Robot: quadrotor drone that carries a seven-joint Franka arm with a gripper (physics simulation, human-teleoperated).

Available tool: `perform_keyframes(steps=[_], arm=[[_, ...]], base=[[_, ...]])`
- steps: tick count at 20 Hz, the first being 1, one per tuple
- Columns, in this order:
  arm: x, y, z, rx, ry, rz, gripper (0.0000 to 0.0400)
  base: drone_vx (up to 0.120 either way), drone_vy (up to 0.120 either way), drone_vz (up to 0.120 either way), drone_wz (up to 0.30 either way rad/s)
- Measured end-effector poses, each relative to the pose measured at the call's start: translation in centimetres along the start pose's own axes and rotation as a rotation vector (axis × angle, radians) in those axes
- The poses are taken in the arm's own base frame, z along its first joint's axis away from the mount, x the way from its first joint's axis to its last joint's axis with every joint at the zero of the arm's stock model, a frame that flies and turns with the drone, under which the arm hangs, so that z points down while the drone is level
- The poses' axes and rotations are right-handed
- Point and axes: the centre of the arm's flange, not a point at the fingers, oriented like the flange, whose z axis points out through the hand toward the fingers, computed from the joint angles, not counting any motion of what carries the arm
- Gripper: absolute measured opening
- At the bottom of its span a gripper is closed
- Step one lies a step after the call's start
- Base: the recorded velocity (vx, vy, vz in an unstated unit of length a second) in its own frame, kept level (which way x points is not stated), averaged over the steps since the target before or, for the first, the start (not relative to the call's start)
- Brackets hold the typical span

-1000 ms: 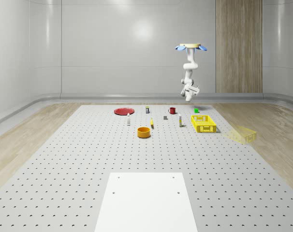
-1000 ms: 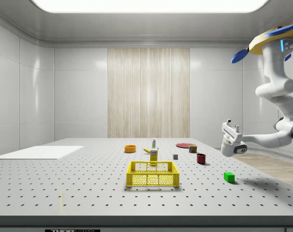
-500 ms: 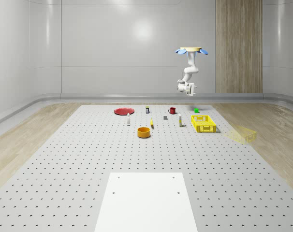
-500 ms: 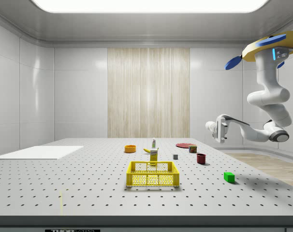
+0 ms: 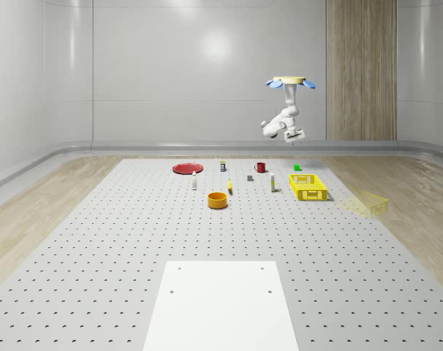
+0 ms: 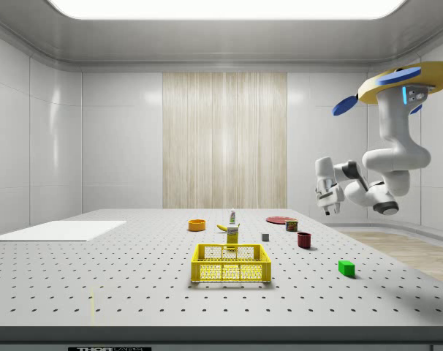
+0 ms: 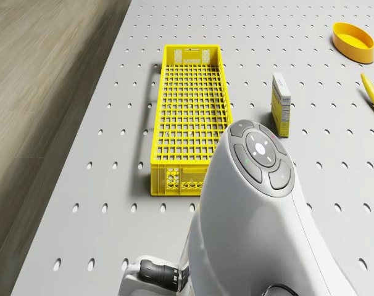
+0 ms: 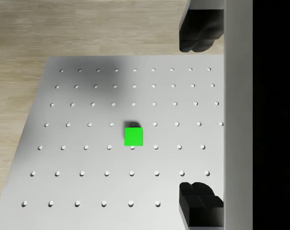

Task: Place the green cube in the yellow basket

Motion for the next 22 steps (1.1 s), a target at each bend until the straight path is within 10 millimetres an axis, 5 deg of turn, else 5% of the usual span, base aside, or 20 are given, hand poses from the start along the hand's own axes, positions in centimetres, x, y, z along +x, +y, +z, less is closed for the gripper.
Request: perform_keyframes(steps=[22], arm=[[-1.6, -1.6, 0.2, -0.157, 0.167, -0.005, 0.04]], base=[[-0.06, 0.016, -0.12, 0.0]])
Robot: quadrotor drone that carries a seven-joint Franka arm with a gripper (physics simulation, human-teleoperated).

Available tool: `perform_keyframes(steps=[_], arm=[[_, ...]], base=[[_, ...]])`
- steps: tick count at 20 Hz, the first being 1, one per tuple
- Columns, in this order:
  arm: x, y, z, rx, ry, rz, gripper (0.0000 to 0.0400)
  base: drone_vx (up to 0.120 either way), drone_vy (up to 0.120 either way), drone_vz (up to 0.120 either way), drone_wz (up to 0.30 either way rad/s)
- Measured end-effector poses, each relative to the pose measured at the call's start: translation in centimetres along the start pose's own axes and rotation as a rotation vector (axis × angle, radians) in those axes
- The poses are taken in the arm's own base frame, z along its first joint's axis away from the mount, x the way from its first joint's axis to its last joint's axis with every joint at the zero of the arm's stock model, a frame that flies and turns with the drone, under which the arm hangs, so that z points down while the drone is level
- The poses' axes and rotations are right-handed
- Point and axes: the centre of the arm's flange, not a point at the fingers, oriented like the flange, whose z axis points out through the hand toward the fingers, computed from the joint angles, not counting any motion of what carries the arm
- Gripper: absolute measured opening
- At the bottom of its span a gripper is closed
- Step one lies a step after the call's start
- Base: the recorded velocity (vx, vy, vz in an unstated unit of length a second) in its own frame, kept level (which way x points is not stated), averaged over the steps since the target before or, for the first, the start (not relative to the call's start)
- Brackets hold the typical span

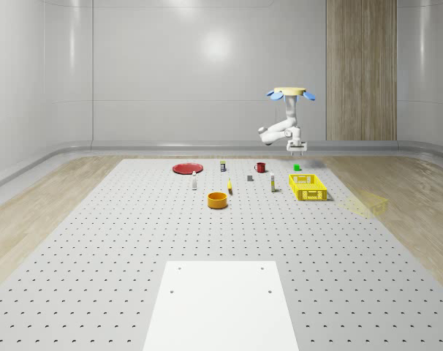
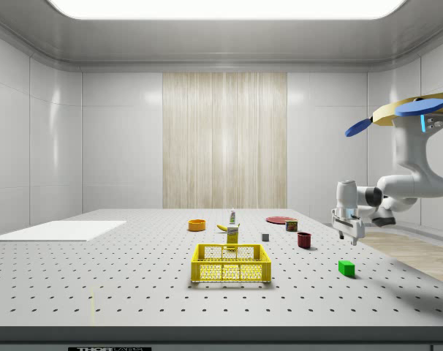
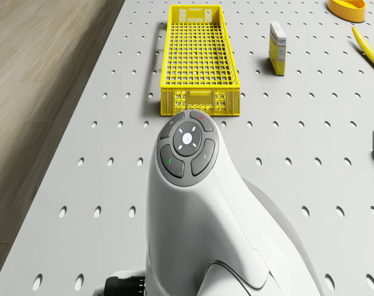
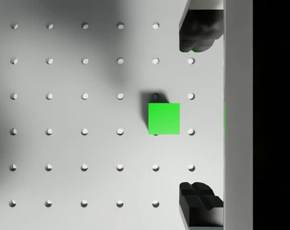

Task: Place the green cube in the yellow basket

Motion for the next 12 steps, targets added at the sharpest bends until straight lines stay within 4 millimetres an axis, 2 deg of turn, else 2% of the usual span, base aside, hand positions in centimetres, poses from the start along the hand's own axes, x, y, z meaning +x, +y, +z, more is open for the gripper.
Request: perform_keyframes(steps=[8, 12], arm=[[0.0, 0.0, 0.0, -0.002, 0.002, 0.0, 0.04], [0.0, 0.0, 1.0, -0.003, 0.003, 0.0, 0.04]], base=[[0.0, 0.0, -0.12, 0.0], [0.0, 0.0, 0.0, 0.0]])
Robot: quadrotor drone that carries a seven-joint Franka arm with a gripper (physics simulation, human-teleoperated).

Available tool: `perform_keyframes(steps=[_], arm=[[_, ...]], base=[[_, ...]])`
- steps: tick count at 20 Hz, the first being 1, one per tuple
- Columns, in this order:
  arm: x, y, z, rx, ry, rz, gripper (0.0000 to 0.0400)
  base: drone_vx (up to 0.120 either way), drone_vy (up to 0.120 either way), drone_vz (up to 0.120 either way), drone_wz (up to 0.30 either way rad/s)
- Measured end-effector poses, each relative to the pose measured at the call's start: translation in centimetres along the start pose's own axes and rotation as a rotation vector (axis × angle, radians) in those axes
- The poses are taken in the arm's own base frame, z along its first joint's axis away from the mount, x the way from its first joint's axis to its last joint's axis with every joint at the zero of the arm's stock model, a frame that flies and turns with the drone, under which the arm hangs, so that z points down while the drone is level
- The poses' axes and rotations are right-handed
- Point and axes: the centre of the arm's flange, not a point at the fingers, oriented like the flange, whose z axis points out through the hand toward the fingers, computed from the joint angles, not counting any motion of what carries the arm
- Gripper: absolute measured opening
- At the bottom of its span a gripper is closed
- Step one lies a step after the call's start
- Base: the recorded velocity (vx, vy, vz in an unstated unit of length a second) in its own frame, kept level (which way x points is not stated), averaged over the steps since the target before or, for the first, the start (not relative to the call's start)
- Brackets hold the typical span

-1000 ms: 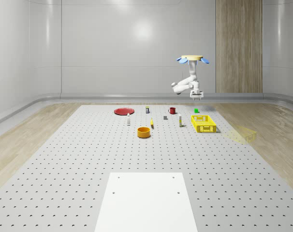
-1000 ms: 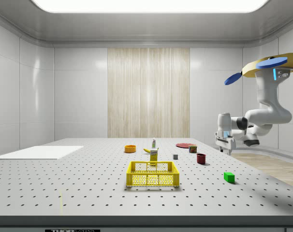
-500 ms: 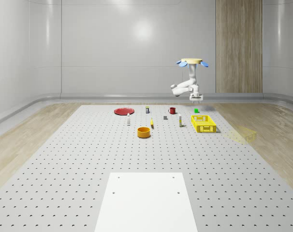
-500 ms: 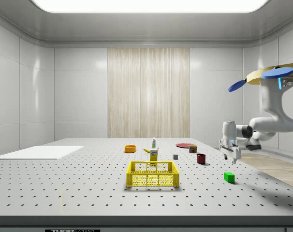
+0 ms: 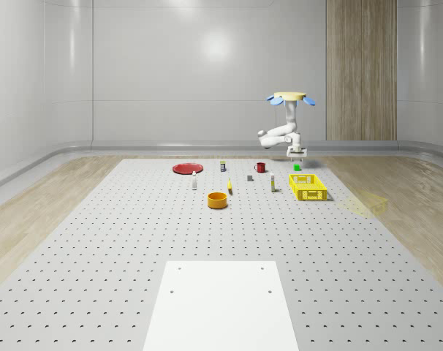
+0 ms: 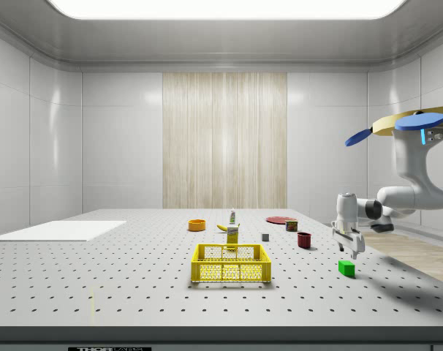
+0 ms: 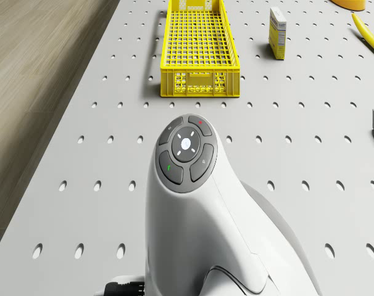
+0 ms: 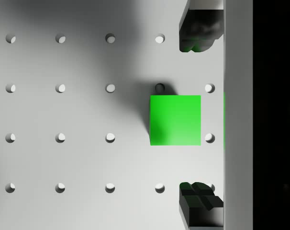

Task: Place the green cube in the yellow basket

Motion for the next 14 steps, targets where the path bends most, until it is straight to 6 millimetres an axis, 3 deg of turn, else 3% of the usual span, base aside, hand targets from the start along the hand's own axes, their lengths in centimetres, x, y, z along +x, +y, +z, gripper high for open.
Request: perform_keyframes(steps=[14], arm=[[0.0, 0.0, 4.7, -0.001, 0.0, 0.001, 0.04]], base=[[0.0, 0.0, 0.0, 0.0]])
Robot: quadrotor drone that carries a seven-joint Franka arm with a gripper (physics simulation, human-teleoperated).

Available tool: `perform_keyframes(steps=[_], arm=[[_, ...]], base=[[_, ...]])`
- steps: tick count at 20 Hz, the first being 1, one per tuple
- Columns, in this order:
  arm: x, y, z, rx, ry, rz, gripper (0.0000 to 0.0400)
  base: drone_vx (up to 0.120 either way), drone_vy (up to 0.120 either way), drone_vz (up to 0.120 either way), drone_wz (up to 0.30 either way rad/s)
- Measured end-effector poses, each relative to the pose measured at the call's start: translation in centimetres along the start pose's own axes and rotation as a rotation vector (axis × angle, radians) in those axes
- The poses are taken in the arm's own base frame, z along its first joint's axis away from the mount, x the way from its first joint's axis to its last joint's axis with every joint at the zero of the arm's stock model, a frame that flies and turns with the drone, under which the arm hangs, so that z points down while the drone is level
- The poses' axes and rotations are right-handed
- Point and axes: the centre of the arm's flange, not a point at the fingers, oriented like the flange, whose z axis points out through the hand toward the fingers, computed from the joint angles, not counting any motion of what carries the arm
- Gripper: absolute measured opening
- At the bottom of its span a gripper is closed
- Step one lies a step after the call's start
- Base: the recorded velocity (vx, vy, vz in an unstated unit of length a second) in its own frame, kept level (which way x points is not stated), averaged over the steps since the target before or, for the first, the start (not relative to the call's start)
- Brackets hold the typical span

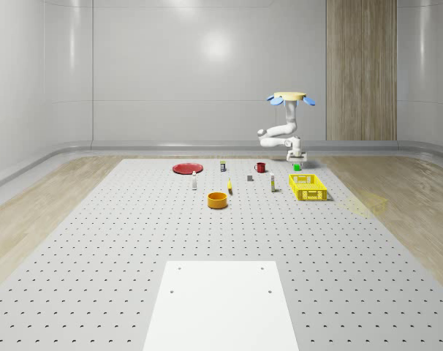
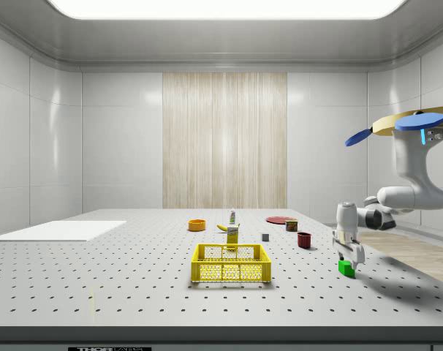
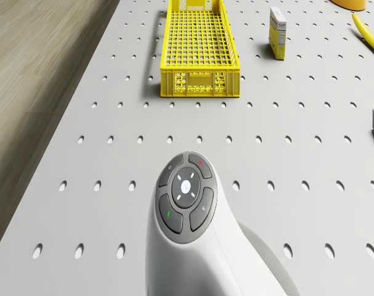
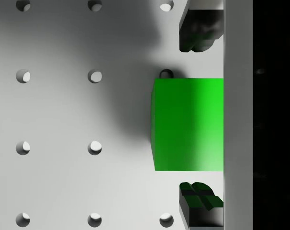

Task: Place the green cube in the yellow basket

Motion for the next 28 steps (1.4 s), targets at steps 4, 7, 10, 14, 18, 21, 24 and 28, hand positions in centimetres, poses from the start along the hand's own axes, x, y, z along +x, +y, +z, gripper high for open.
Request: perform_keyframes(steps=[4, 7, 10, 14, 18, 21, 24, 28], arm=[[0.0, 0.0, 0.8, 0.0, 0.0, 0.0, 0.04], [0.0, 0.0, 1.0, 0.0, 0.0, 0.0, 0.04], [0.0, 0.0, 1.2, 0.0, 0.0, 0.0, 0.0341], [0.0, 0.0, 1.3, 0.0, 0.0, 0.0, 0.0286], [0.0, 0.0, 1.3, -0.001, 0.002, 0.004, 0.0276], [0.0, 0.0, 1.3, -0.001, 0.002, 0.005, 0.0275], [0.0, 0.0, 0.8, -0.001, 0.002, 0.004, 0.0267], [0.0, 0.0, -0.6, 0.0, 0.001, 0.002, 0.0254]], base=[[0.0, 0.0, 0.0, 0.0], [0.0, 0.0, 0.0, 0.0], [0.0, 0.0, 0.0, 0.0], [0.0, 0.0, 0.0, 0.0], [0.0, 0.0, 0.0, 0.0], [0.0, 0.0, 0.0, 0.0], [0.0, 0.0, 0.0, 0.0], [0.0, 0.0, 0.01, 0.0]])
